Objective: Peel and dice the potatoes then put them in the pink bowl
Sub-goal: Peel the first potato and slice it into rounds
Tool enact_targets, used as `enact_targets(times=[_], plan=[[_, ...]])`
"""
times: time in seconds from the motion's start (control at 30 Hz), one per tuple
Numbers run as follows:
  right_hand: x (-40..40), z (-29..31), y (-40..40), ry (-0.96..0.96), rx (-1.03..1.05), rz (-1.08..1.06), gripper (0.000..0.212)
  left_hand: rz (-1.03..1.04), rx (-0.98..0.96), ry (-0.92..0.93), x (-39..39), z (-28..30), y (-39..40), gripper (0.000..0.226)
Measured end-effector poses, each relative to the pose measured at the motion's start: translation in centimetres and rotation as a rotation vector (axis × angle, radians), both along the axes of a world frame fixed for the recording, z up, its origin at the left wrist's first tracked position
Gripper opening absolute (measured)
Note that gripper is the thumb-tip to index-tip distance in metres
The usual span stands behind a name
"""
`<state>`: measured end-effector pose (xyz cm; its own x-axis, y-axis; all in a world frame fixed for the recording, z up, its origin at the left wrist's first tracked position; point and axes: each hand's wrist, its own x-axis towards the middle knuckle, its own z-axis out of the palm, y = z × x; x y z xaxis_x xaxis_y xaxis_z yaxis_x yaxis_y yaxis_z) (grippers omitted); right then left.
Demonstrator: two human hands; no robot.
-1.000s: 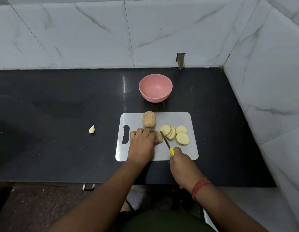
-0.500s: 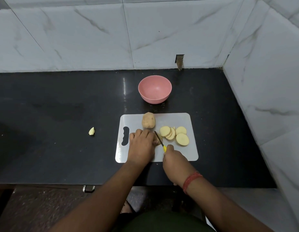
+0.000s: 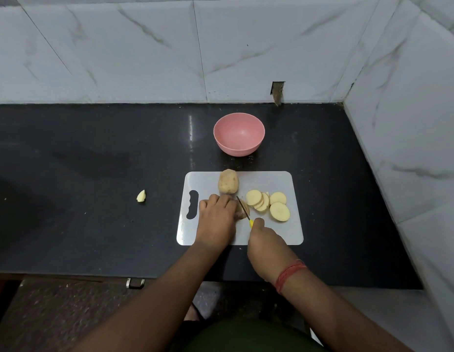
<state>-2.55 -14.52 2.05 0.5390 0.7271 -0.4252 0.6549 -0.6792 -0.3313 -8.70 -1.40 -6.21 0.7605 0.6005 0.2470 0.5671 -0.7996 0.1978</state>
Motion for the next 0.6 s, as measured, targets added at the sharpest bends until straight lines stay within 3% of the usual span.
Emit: enact_targets(times=[0.23,0.4,0.6], plan=[[0.0,0.2,0.2,-0.002,-0.035,0.004,0.036,0.004,-0.014,0.035,0.1,0.0,0.2,0.013],[0.0,0.3,0.7,0.113,-0.138,-0.020,0.039,-0.007,-0.001,0.021,0.2,-0.1,0.2,0.007],[0.8,0.3,2.3,0.113,-0.188,0.036,0.028,-0.020,-0.001,0.008,0.0,-0.1,0.2,0.010]])
